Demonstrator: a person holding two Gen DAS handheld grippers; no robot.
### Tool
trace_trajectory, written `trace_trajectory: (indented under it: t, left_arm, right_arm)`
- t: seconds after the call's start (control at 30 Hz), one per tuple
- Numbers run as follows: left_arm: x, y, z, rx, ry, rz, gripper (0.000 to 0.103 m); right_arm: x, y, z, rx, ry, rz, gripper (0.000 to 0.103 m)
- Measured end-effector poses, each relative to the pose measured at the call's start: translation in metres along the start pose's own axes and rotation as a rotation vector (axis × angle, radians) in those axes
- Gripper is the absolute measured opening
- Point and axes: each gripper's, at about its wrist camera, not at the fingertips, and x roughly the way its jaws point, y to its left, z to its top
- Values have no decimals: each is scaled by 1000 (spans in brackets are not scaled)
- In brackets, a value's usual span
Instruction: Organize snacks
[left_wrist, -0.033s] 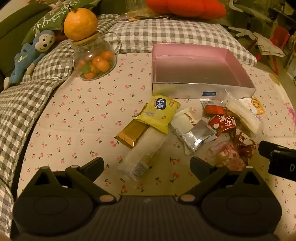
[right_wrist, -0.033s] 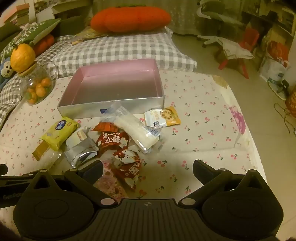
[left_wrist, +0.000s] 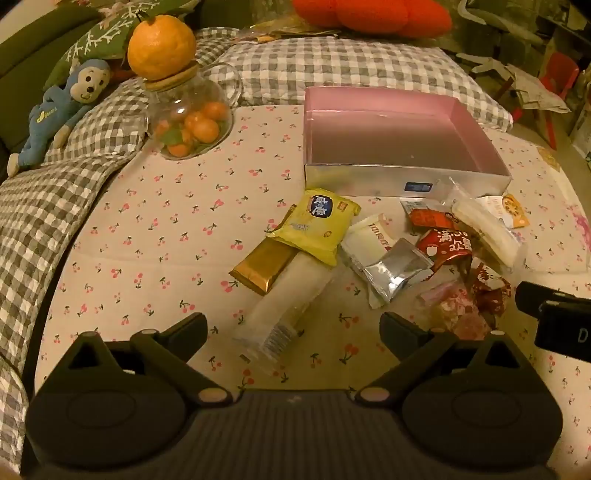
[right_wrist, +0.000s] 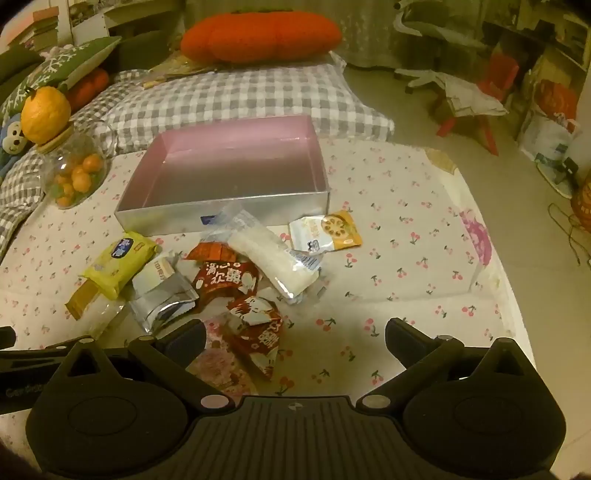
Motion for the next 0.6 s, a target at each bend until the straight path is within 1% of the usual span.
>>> trace_trajectory:
  t: [0.1,0.23,0.27,0.53,0.6]
  left_arm:
    - [0,0,0,-2,2,-8,100]
    - [0,8,1,-16,4,-13,100]
    - [0,5,1,-10,2,-3,100]
    - [0,2,0,-8,-5,14,100]
    - [0,3,-1,-9,-4,14,100]
  right_arm:
    - [-1,1,0,-17,1,-2,103]
    - [-4,-2,-1,-30,-4,-3,103]
    - [2,1,-1,-16,13,-10,103]
    - [4,10,-5,-17,15,-5,103]
    - [3,5,-4,-18,15,3,103]
